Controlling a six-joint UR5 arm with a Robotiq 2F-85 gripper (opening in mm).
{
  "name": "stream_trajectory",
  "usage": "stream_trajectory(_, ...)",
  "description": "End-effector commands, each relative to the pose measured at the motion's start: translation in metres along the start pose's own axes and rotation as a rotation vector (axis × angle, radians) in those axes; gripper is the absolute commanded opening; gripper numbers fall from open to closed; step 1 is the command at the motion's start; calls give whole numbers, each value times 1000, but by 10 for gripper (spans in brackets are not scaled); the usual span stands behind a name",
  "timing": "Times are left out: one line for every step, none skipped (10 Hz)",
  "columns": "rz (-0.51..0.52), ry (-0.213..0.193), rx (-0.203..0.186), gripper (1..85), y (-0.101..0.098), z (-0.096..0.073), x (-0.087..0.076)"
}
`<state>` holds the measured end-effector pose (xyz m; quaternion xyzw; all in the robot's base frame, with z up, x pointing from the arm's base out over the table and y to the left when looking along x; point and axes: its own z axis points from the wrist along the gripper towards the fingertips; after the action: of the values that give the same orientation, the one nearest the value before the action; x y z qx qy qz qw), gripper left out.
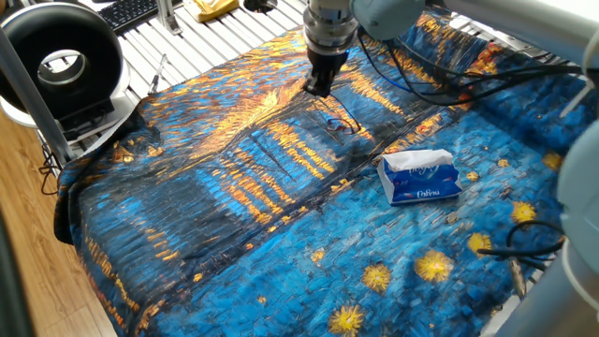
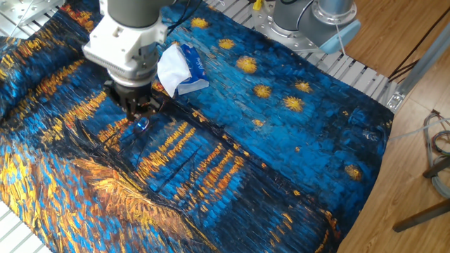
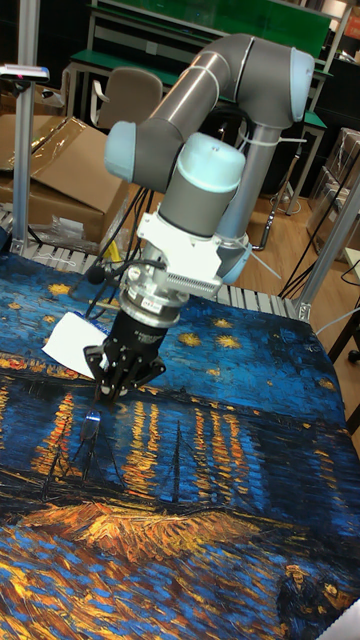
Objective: Unfold the leg of the glasses (with one hand)
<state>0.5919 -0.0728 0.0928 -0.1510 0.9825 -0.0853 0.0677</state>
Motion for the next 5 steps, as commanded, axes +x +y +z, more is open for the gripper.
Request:
stream_trajectory(-14, -11, -79, 10, 18, 6, -10)
stream_trajectory(-19, -19, -110, 10, 26, 6, -12)
stream_trajectory(-17, -34, -124, 10, 29, 5, -16)
stream_trajectory(-24, -40, -104, 10, 24, 6, -18)
stream_trajectory(-33, -62, -89, 10, 20, 6, -23)
